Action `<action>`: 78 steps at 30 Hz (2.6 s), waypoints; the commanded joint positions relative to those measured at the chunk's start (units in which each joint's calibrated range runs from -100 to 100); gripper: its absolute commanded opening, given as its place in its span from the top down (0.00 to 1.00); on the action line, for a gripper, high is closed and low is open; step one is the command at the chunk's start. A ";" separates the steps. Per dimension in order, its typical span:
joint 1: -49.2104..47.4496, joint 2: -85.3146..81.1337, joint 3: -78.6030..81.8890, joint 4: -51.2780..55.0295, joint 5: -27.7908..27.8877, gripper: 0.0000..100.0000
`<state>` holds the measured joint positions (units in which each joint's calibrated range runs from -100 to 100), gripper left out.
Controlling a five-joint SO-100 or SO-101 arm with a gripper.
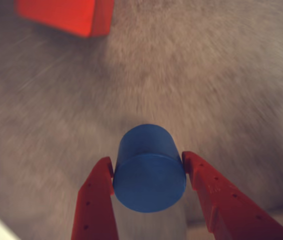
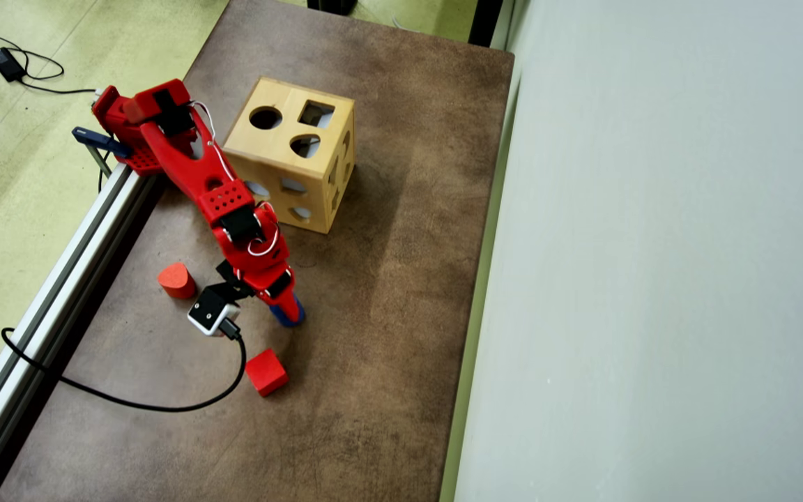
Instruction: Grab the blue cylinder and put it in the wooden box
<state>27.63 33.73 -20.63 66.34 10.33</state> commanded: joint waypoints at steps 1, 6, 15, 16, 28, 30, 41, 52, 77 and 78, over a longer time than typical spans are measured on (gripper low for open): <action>-1.48 -12.88 -0.57 5.83 -0.15 0.97; -2.15 -23.07 -0.48 10.09 -0.15 0.97; -11.81 -36.06 -0.39 22.88 -0.15 0.97; -13.81 -37.34 -0.39 24.17 -0.15 0.97; -30.83 -46.93 1.85 31.48 -0.20 0.97; -31.94 -49.23 5.34 31.48 -0.20 0.97; -32.68 -64.43 26.71 31.32 -0.29 0.97; -32.68 -68.34 36.37 31.24 -0.29 0.97; -31.94 -68.17 44.60 26.50 -0.54 0.97; -31.94 -68.17 44.60 26.42 -0.54 0.97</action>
<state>-4.64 -34.41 23.61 94.11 9.89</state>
